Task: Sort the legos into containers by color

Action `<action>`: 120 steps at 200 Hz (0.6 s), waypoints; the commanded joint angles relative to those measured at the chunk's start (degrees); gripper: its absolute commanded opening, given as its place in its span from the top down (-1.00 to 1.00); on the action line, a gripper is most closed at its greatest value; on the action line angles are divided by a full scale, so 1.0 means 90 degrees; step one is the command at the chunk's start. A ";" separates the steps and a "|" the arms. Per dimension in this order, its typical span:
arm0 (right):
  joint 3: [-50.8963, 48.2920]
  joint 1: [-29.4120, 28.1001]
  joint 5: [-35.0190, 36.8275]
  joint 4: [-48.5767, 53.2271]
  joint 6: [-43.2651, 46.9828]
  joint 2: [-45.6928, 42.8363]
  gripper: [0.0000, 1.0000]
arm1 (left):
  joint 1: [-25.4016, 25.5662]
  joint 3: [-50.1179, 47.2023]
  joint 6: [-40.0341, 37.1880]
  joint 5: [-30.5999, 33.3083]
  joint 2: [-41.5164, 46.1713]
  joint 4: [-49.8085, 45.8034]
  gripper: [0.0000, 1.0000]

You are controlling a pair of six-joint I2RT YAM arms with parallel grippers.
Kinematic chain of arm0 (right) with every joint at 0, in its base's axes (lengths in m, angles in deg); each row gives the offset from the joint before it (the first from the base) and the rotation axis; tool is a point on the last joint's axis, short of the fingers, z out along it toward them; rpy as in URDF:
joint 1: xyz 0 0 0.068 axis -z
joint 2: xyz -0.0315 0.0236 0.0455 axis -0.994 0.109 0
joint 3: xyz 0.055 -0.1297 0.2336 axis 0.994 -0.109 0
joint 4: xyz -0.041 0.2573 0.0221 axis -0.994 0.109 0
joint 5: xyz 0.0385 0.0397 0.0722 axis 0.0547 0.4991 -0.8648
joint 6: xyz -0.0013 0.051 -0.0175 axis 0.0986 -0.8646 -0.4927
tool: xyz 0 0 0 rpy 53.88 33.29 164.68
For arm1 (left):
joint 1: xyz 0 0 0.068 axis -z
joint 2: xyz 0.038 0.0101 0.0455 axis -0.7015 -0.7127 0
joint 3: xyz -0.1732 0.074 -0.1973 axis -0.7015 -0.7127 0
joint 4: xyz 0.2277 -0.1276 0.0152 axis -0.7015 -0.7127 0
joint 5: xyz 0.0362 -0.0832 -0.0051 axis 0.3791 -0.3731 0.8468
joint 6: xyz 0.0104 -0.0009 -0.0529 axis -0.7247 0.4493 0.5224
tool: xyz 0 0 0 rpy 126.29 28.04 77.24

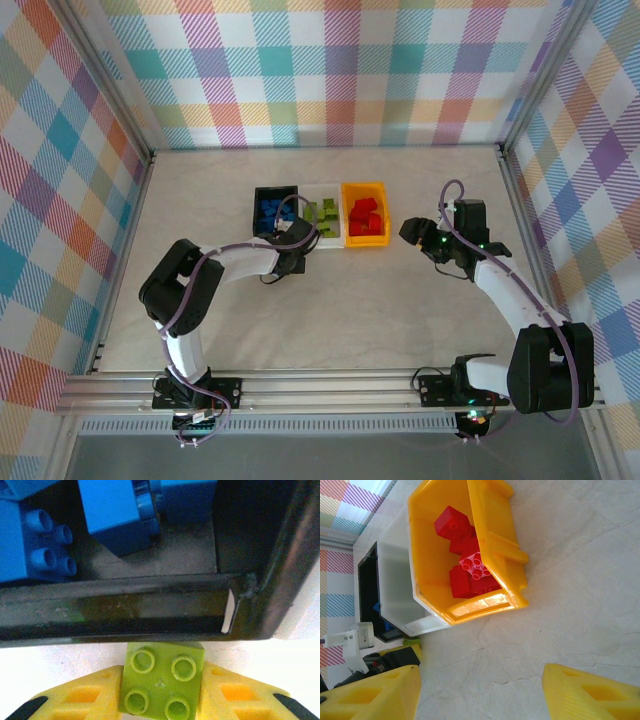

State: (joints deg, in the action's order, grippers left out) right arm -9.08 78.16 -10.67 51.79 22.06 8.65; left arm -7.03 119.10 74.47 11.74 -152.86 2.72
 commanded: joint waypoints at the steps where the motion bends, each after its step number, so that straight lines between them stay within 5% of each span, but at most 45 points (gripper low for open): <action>1: 0.0084 0.0035 -0.0068 -0.0095 -0.0053 -0.0030 -0.32 | 0.0134 -0.0190 0.0053 0.0007 0.0413 -0.0041 0.30; 60: 0.0045 0.0035 -0.0120 -0.0196 -0.0107 0.0043 -0.32 | 0.0848 0.0222 0.0559 -0.0730 0.1426 -0.0452 0.28; 120: 0.0029 0.0035 -0.0053 -0.0179 -0.0075 0.0166 -0.32 | 0.0128 0.3093 0.0134 -0.0671 -0.0453 -0.1019 0.31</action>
State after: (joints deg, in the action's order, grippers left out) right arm -9.08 78.16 -10.67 51.31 21.64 9.70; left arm -2.90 139.99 77.18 6.10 -149.98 -2.48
